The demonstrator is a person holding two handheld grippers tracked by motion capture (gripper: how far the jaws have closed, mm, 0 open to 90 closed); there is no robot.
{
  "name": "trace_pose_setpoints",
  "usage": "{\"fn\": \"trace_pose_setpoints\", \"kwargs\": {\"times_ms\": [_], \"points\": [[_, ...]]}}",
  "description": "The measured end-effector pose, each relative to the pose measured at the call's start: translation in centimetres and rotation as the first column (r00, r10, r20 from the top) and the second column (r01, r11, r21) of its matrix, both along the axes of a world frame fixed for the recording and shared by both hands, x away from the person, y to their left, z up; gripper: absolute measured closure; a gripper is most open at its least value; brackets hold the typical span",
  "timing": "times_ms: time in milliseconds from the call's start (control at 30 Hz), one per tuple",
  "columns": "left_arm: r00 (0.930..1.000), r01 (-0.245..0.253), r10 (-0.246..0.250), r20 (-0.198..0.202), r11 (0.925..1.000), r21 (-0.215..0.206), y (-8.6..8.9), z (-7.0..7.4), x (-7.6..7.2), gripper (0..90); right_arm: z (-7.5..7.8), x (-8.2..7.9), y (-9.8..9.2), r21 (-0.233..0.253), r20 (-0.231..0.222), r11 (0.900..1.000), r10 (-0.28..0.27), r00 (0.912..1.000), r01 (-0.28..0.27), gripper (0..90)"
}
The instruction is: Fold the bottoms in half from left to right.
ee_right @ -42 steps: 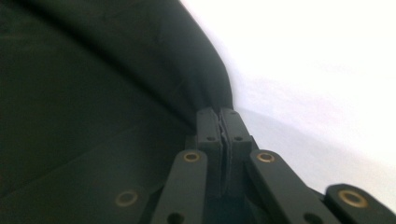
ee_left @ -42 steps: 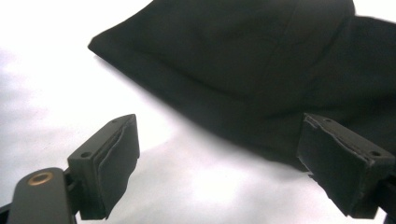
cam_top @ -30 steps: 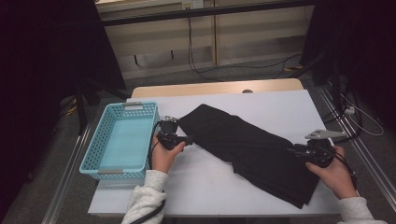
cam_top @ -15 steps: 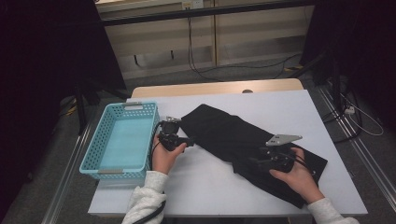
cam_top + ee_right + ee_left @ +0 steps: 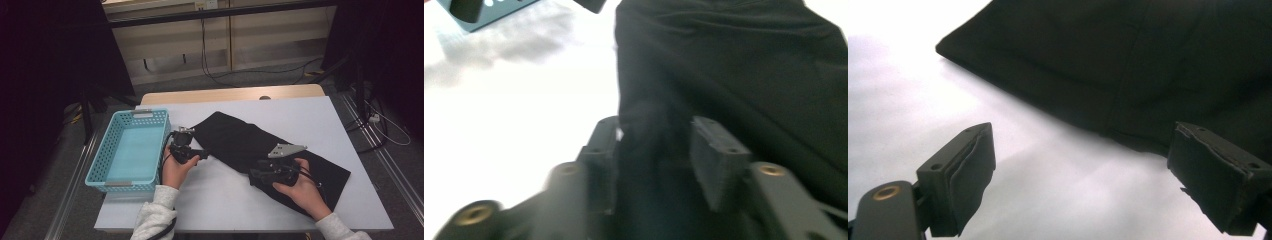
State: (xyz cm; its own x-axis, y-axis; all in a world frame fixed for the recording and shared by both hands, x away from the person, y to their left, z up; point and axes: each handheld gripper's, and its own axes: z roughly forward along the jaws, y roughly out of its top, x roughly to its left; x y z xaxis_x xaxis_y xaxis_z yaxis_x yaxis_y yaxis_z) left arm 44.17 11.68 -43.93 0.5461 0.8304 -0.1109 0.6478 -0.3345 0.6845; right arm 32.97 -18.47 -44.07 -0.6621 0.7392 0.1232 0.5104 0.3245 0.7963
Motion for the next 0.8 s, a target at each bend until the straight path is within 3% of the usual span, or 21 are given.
{"fn": "trace_pose_setpoints", "kwargs": {"times_ms": [67,133,233,267,300,333,433,500,567,633,800], "points": [[1.0000,0.003,-0.003,-0.005,1.0000,0.006,0.1,0.0,0.0,12.0,-0.2,-0.2,0.6,0.005,-0.012,0.999,0.039,0.9992,-0.039,64.4],[1.0000,0.000,0.000,-0.005,1.0000,0.006,0.2,0.0,0.0,12.0,-0.4,-0.4,1.3,-0.012,-0.007,0.998,0.064,0.9979,-0.064,63.9],[1.0000,-0.009,0.009,-0.001,1.0000,0.003,0.4,0.0,0.0,12.0,-1.6,-0.7,2.4,-0.061,-0.022,0.995,0.083,0.9963,-0.084,56.9],[0.9999,-0.010,0.010,0.001,0.9999,0.002,0.4,0.0,0.0,12.0,-2.0,-0.8,2.6,-0.103,-0.023,0.991,0.084,0.9962,-0.086,54.9],[1.0000,-0.007,0.007,0.000,1.0000,0.004,0.4,0.0,0.0,12.0,-2.4,-0.8,2.7,-0.134,-0.014,0.987,0.090,0.9959,-0.091,54.3],[1.0000,-0.006,0.006,0.001,1.0000,0.004,0.4,0.0,0.0,12.0,-2.5,-0.8,2.6,-0.135,0.000,0.986,0.099,0.9951,-0.098,54.5],[1.0000,-0.001,0.001,-0.005,1.0000,0.007,0.3,-0.1,0.0,12.0,-2.5,-0.7,2.2,-0.156,0.016,0.984,0.088,0.9960,-0.084,65.8],[1.0000,-0.002,0.002,-0.004,1.0000,0.008,0.2,-0.2,0.0,12.0,-2.6,-0.6,1.9,-0.163,0.035,0.984,0.081,0.9961,-0.074,78.6],[1.0000,-0.006,0.006,-0.001,1.0000,0.001,0.3,-0.2,0.1,12.0,-2.5,-0.7,1.7,-0.148,0.031,0.986,0.087,0.9958,-0.081,84.2],[1.0000,-0.007,0.007,-0.005,1.0000,-0.002,0.3,-0.1,0.2,12.0,-2.4,-1.1,1.9,-0.152,0.034,0.981,0.123,0.9919,-0.116,84.7],[0.9993,-0.035,0.035,-0.010,0.9994,0.009,0.5,-0.3,0.5,12.0,-2.4,-2.3,2.2,-0.120,-0.015,0.975,0.186,0.9825,-0.186,84.3]]}}
